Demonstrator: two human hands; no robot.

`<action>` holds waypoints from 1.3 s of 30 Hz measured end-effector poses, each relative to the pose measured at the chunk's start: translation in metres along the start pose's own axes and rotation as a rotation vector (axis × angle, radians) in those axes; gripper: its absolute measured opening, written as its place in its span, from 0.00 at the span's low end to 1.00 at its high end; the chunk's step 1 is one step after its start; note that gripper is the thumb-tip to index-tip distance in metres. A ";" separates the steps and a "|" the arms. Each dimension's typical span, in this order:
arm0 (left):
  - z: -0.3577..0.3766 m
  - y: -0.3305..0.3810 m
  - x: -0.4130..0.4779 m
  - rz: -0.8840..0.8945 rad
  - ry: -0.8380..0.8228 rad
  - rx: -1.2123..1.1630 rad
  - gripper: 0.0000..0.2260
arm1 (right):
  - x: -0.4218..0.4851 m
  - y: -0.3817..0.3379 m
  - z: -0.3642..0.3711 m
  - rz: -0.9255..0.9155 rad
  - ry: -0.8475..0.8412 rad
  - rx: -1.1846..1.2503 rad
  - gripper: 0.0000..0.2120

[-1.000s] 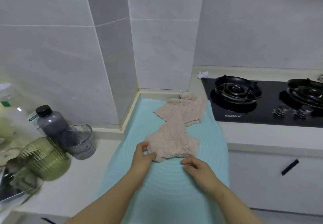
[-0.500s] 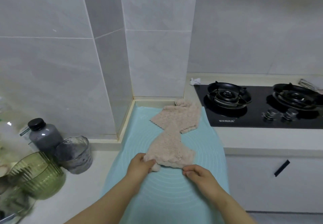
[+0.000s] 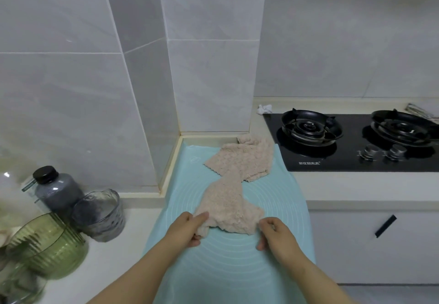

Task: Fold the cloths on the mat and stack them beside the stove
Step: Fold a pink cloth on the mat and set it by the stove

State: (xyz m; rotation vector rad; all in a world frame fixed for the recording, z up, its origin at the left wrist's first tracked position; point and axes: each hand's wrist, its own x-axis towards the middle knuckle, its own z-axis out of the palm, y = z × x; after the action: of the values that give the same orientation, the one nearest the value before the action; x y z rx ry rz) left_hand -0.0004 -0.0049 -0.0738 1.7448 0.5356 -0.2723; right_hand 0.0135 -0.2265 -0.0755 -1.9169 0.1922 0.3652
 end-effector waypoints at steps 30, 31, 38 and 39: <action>0.008 0.002 -0.003 0.505 0.018 0.522 0.08 | 0.011 -0.021 -0.007 -0.222 -0.144 -0.129 0.10; 0.011 -0.006 -0.005 0.479 -0.067 0.538 0.09 | 0.007 -0.012 -0.006 -0.163 -0.199 -0.115 0.08; 0.012 0.007 -0.020 0.368 -0.352 0.418 0.13 | 0.012 -0.025 0.005 -0.019 -0.111 0.037 0.20; 0.011 0.009 -0.020 0.357 -0.356 0.436 0.13 | 0.013 -0.030 0.008 -0.018 -0.104 -0.016 0.22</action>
State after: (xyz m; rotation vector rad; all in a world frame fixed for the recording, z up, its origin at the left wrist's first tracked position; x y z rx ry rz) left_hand -0.0126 -0.0216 -0.0595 2.1112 -0.1077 -0.4576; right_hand 0.0338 -0.2077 -0.0558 -1.9084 0.1041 0.4543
